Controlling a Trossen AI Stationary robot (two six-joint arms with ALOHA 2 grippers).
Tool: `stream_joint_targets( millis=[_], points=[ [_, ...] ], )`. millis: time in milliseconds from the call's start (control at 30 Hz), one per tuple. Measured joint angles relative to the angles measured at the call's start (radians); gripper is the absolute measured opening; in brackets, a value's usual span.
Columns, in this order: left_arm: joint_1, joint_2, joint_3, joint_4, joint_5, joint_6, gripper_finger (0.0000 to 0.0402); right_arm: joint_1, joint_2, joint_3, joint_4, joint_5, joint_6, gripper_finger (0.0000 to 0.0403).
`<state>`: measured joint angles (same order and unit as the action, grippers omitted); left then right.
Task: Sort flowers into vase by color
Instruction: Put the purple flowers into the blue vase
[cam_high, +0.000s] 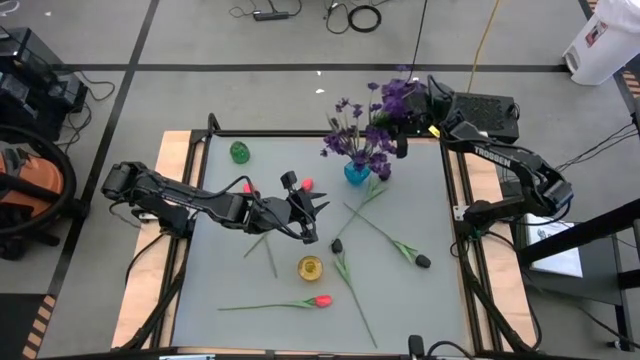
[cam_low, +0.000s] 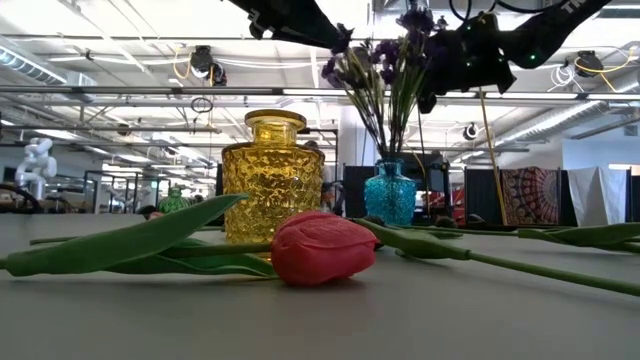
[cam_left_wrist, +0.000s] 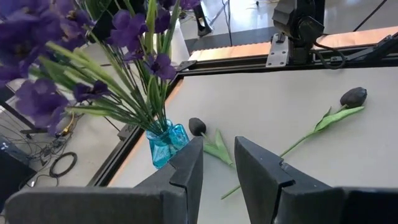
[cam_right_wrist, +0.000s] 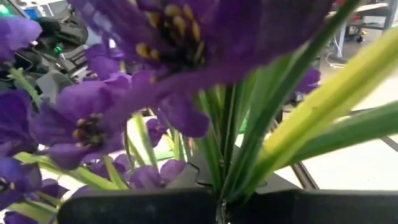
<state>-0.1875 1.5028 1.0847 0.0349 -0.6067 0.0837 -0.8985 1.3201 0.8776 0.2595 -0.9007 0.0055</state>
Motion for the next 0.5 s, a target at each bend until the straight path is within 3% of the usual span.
stream_joint_targets(
  millis=[500],
  points=[
    [0.0,0.0,0.0,0.0,0.0,-0.003,0.01,0.064,0.0,0.0,-0.057,0.175,-0.002,0.0]
  ],
)
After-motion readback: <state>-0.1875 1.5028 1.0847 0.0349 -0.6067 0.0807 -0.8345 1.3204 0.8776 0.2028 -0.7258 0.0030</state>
